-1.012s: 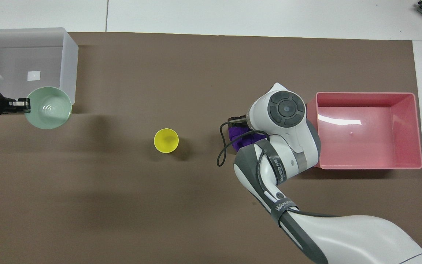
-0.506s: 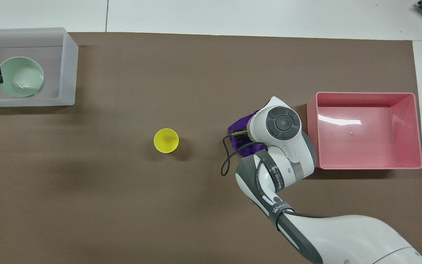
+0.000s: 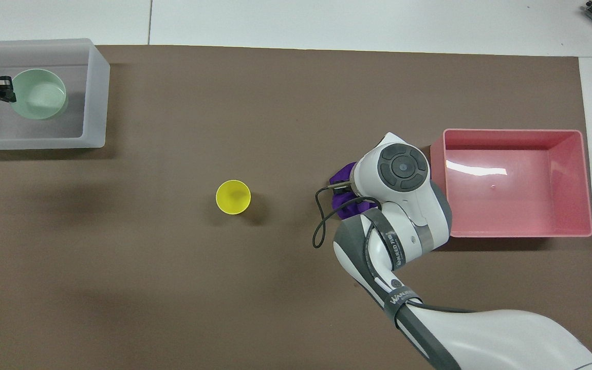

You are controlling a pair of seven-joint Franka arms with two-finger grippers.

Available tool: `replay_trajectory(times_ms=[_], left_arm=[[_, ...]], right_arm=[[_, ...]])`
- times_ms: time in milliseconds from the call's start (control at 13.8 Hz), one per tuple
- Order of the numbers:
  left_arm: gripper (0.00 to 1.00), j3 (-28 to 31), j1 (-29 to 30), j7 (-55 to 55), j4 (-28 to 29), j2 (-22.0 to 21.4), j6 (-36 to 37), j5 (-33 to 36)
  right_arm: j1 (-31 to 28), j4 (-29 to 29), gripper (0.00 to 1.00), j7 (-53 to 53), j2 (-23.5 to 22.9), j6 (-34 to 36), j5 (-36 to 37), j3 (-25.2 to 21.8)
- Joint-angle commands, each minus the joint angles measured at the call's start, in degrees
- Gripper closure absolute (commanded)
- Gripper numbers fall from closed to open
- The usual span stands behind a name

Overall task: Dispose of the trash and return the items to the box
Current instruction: 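Grasp the purple cloth with the right gripper and carry it to the pink box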

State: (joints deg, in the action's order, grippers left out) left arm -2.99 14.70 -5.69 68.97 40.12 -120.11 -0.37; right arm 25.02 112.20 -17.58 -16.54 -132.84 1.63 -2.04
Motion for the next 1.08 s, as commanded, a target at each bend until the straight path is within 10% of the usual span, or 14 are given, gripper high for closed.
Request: replay_trajectory(times_ms=[0,361,434,651,723,1012], left_arm=[[1.0,-0.7,0.07,-0.64,0.27,1.28,-3.01,0.63],[0.99,-0.79,0.33,-0.82,4.24,0.31,-4.08,0.46],[0.6,-0.87,0.25,-0.82,3.98,0.31,-3.9,0.55],[0.33,-0.87,-0.28,-0.9,3.8,-0.91,-3.02,0.72],[0.08,-0.87,-0.46,-0.99,3.8,-1.35,-2.85,0.64],[0.0,-0.87,-3.0,-0.91,11.68,-11.43,-2.14,0.37]], right_arm=[[-0.94,-1.19,1.0,-0.7,4.48,5.38,0.04,-0.16],[-6.11,-5.67,1.0,0.27,11.25,14.53,1.62,-0.42],[-7.43,-5.68,1.0,1.23,12.31,14.63,2.23,-0.42],[-12.69,-5.59,1.0,7.8,15.03,16.46,2.94,-0.34],[-15.15,-5.24,1.0,11.22,15.3,16.65,2.94,-0.34],[-23.95,-2.0,1.0,23.02,15.39,13.5,2.42,-0.34]])
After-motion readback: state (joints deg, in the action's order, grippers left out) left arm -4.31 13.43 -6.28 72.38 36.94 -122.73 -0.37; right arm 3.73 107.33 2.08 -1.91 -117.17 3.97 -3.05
